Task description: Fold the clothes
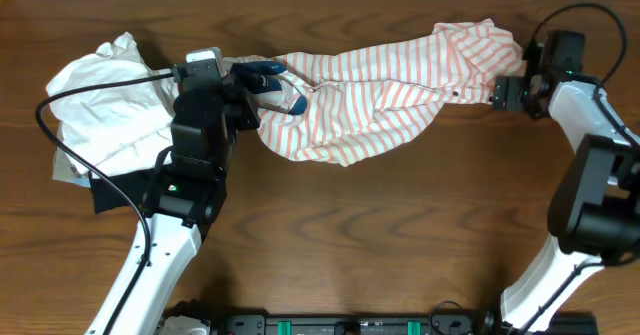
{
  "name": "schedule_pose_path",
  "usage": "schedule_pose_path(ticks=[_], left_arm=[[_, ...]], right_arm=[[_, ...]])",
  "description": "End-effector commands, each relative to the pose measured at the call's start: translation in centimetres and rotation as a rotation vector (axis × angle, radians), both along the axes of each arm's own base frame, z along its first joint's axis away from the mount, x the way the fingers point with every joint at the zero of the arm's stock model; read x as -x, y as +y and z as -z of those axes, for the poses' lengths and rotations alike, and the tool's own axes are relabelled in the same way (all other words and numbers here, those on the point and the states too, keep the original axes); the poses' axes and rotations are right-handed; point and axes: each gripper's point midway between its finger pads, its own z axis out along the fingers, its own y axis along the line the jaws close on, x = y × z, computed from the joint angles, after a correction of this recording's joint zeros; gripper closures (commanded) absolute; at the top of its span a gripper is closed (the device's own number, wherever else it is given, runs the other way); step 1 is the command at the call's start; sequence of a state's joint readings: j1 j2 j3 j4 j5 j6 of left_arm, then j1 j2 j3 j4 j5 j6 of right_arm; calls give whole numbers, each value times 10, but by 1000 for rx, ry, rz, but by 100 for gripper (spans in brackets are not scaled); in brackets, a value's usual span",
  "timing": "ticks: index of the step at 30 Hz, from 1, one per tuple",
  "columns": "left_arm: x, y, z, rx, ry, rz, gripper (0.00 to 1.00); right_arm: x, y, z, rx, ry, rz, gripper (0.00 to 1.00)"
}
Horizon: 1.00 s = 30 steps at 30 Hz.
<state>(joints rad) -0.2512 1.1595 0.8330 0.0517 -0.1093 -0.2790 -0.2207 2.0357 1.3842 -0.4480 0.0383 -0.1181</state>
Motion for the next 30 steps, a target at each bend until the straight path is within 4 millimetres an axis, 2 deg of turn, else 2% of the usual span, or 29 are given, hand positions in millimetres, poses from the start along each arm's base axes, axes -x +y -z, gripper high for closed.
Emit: schedule_pose_path(ticks=[1, 4, 11, 15, 21, 24, 25, 27, 30], left_arm=[[-2, 4, -10, -23, -23, -11, 94], [-2, 4, -10, -23, -23, -11, 94], [-2, 4, -10, -22, -23, -11, 94], [-2, 4, -9, -22, -23, -11, 94], [-1, 4, -9, -24, -19, -11, 94], [-1, 4, -7, -25, -13, -11, 94], [-1, 4, -7, -25, -12, -11, 94], [-1, 4, -7, -25, -12, -11, 94], [-1, 4, -7, -25, -13, -11, 94]], right_arm=[[-6, 12, 29, -34, 25, -109, 1], [-17, 10, 35, -24, -10, -110, 1], [-40, 15, 32, -5, -100, -131, 3], [-45, 24, 36, -40, -119, -159, 30], [-49, 24, 34, -36, -139, -162, 66], [-49, 24, 32, -37, -140, -161, 96], [-48, 25, 29, -41, -138, -154, 99], [-45, 25, 15, -47, -142, -141, 99], [-40, 24, -26, -28, -176, -137, 99]])
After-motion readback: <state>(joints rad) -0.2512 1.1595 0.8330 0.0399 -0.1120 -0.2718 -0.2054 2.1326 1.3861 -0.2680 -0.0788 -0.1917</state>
